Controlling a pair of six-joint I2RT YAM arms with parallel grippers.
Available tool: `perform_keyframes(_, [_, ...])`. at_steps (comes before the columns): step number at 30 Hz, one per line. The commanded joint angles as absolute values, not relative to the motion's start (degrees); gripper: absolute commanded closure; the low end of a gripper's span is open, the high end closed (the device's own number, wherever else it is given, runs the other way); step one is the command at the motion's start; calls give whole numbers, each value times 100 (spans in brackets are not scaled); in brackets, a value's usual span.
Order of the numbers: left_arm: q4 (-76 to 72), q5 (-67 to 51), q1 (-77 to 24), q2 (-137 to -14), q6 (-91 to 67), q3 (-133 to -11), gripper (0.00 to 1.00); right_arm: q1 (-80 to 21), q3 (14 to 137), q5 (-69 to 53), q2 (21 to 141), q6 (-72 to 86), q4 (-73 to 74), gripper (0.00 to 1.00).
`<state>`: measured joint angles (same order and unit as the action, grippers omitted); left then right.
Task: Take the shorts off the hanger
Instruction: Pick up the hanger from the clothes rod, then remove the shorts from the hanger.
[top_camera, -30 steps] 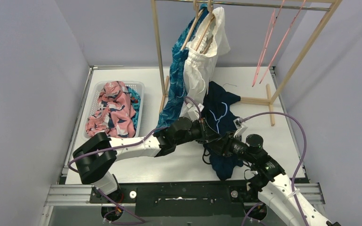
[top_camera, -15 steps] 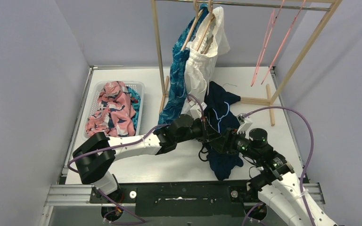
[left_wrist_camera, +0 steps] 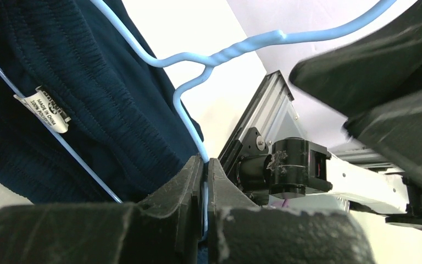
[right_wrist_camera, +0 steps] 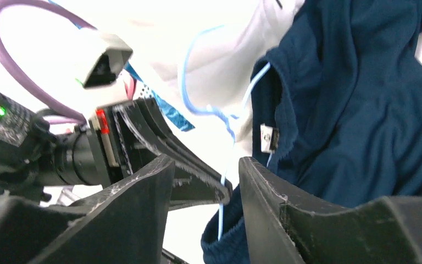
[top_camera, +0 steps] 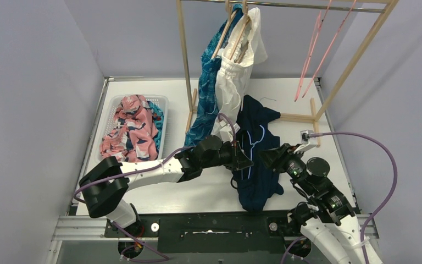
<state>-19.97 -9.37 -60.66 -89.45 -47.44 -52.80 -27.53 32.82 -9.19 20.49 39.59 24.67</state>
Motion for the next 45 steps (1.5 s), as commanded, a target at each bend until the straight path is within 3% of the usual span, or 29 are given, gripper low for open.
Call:
perform_keyframes(1, [-2276,-1242,-6084,-8643,-4618,-5289,100,-2803,3748,-499,2531,3889,1599,54])
perform_keyframes(9, [-2258,-1409,-6073,-8697,-4600,-5423,100,-2808,3902,-372,3753,3998,1309,69])
perform_keyframes(14, [-2356,-1407,-6074,-8651,-4665,-5420,100,-2806,3807,-228,3920,4052,1332,71])
perform_keyframes(17, [-2396,-1373,-6074,-8623,-4711,-5396,100,-2814,3740,-215,3851,4036,1336,79])
perform_keyframes(19, [-2451,-1372,-6073,-8620,-4756,-5357,100,-2818,3731,-195,3774,4000,1339,93])
perform_keyframes(21, [-2483,-1382,-6073,-8614,-4816,-5300,100,-2819,3784,-77,3708,3971,1452,100])
perform_keyframes(25, [-2463,-1466,-6082,-8553,-4856,-5195,83,-2837,4008,437,3579,3849,1839,100])
perform_keyframes(31, [-1997,-1773,-6099,-8402,-4489,-5190,48,-2841,4285,916,3415,3701,2113,100])
perform_keyframes(39, [-1451,-2586,-6205,-8985,-4096,-5672,47,-2839,4255,1142,3272,4057,2235,100])
perform_keyframes(45, [-682,-2511,-6328,-9153,-3574,-6084,49,-2830,4397,1456,3253,3993,2434,100])
